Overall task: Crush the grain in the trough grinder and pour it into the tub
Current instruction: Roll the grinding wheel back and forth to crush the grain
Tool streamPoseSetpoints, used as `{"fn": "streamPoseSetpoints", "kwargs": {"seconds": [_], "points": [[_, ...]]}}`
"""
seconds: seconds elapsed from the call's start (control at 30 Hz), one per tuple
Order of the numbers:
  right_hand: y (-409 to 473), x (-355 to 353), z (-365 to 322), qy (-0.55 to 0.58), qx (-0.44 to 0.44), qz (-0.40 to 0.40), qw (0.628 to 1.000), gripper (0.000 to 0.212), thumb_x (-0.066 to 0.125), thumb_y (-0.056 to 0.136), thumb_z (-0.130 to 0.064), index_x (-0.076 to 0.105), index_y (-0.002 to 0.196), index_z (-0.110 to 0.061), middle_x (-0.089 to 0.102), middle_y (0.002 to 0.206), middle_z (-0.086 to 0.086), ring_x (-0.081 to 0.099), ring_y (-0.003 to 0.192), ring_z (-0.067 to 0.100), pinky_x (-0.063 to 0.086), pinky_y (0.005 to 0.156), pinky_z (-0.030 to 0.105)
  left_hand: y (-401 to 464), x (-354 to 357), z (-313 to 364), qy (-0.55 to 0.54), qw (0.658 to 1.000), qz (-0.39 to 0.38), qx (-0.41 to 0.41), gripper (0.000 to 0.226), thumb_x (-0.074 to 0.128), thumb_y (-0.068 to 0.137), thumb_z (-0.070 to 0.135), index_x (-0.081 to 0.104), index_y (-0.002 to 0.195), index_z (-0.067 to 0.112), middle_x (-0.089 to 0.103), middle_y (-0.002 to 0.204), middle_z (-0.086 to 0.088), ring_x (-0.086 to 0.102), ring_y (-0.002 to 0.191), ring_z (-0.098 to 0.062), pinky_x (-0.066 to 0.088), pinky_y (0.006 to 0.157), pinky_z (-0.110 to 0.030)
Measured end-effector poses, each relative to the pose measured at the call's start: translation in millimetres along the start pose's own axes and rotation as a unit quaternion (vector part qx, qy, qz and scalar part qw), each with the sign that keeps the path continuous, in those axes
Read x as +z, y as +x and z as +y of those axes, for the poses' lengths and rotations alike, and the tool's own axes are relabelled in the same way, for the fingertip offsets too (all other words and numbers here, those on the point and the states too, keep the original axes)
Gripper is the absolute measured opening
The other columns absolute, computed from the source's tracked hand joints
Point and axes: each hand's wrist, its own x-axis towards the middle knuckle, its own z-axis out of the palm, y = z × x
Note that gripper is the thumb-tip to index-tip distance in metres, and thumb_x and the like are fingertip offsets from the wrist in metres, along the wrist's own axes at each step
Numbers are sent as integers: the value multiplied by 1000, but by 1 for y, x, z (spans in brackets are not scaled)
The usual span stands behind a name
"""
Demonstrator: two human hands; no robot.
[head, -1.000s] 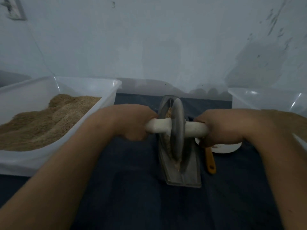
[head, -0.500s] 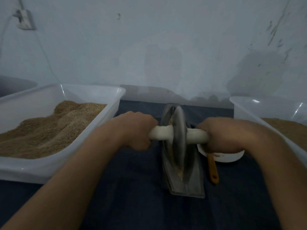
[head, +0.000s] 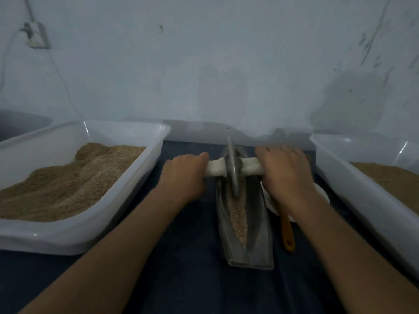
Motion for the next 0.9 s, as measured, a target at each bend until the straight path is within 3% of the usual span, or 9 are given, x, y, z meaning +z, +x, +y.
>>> {"fn": "streamPoseSetpoints", "kwargs": {"seconds": [0.1, 0.23, 0.3, 0.37, 0.47, 0.57, 0.63, 0.8, 0.9], "points": [[-6, -33, 13, 71, -28, -219, 973, 17, 64, 86, -18, 52, 92, -27, 60, 93, -4, 56, 79, 15, 37, 58, 30, -7, -35, -5, -22, 982, -181, 40, 25, 71, 87, 31, 52, 103, 33, 64, 104, 5, 64, 94, -21, 55, 86, -42], [-19, -61, 23, 170, -49, -401, 899, 15, 71, 84, -19, 65, 90, -32, 68, 85, -8, 64, 76, 9, 44, 58, 23, -19, -62, -4, -57, 958, -263, 95, 21, 73, 84, 29, 62, 101, 36, 66, 93, 12, 64, 83, -10, 54, 77, -35], [-16, -56, 22, 162, -49, -401, 900, 15, 70, 87, -17, 65, 91, -30, 68, 87, -6, 65, 77, 10, 43, 58, 22, -17, -58, -2, -43, 967, -233, 89, 23, 72, 83, 30, 59, 100, 38, 65, 96, 13, 65, 87, -12, 53, 79, -37], [-7, -41, 18, 136, -18, -346, 928, 15, 67, 89, -16, 63, 97, -28, 67, 93, -3, 63, 79, 13, 43, 60, 26, -8, -41, 5, 20, 991, -118, 55, 25, 69, 86, 30, 55, 105, 39, 65, 105, 8, 64, 99, -22, 44, 81, -38], [-1, -13, 8, 62, 43, -130, 989, 18, 64, 89, -16, 55, 101, -26, 64, 98, 0, 58, 85, 20, 38, 67, 34, 2, -7, 17, 116, 991, 63, -7, 29, 68, 90, 20, 48, 110, 27, 62, 109, 1, 58, 106, -27, 32, 78, -41], [-2, 6, 0, 9, 35, 11, 999, 20, 64, 89, -15, 53, 103, -23, 65, 99, 1, 60, 93, 25, 39, 74, 36, 3, 10, 15, 92, 990, 109, -19, 31, 69, 90, 19, 44, 107, 24, 61, 104, 0, 59, 99, -26, 35, 74, -38], [-1, 2, 3, 16, 10, -11, 1000, 21, 64, 88, -15, 48, 99, -25, 64, 98, -1, 59, 90, 24, 38, 73, 36, 0, 5, 8, 47, 997, 67, 4, 27, 68, 91, 25, 44, 104, 25, 64, 102, -1, 63, 94, -26, 38, 71, -38], [-16, -43, 16, 96, -33, -280, 955, 21, 63, 87, -19, 54, 91, -37, 62, 93, -8, 59, 81, 13, 48, 65, 32, -17, -39, -6, -27, 981, -178, 75, 22, 67, 86, 33, 47, 90, 38, 61, 93, 12, 63, 87, -18, 51, 78, -37], [-24, -51, 18, 128, -42, -329, 935, 21, 63, 90, -18, 60, 92, -39, 66, 92, -11, 63, 80, 9, 50, 64, 26, -23, -49, -7, -51, 969, -223, 93, 20, 67, 84, 33, 50, 86, 42, 60, 89, 15, 62, 82, -12, 50, 76, -37]]}}
